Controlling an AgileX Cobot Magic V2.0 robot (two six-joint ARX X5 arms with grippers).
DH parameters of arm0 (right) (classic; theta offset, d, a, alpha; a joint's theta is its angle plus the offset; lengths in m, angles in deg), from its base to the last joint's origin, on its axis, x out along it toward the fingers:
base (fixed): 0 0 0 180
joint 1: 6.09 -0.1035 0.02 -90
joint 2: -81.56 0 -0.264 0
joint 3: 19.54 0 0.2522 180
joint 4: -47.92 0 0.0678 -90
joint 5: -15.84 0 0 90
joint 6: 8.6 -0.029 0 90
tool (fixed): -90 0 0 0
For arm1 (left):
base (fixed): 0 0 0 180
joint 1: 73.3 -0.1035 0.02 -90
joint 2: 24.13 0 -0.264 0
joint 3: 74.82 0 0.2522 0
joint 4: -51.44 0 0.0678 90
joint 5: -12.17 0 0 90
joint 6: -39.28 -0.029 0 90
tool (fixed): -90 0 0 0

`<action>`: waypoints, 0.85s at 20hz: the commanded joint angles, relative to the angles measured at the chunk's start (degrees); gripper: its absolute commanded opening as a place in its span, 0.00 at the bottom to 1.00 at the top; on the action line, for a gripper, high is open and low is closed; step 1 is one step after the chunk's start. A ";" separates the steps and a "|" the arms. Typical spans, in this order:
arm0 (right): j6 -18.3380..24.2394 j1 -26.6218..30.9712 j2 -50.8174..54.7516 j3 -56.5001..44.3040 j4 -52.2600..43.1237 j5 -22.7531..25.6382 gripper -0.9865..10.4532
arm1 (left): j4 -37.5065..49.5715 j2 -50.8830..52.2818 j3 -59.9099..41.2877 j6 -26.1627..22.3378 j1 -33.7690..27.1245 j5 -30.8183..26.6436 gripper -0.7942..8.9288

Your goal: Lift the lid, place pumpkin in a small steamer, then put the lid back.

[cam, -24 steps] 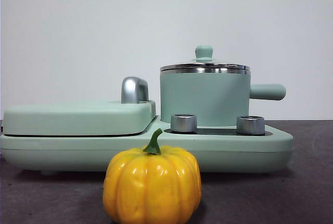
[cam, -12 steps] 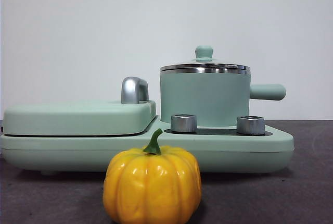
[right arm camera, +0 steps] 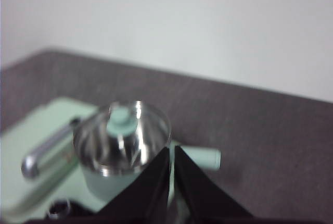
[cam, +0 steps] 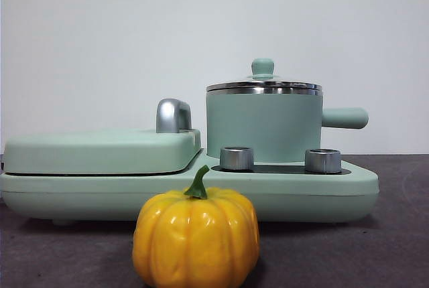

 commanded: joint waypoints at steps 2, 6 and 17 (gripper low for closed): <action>9.66 -4.87 -1.44 0.74 2.62 3.26 0.10 | -1.90 -3.82 2.43 -10.73 2.21 0.72 0.11; 16.87 -10.16 -2.47 0.74 7.30 8.48 0.10 | -2.49 -6.82 2.51 -16.11 5.40 0.70 0.16; 21.70 -13.79 -3.13 0.74 10.03 12.17 0.36 | 1.75 -12.87 2.51 -21.66 13.75 0.68 0.32</action>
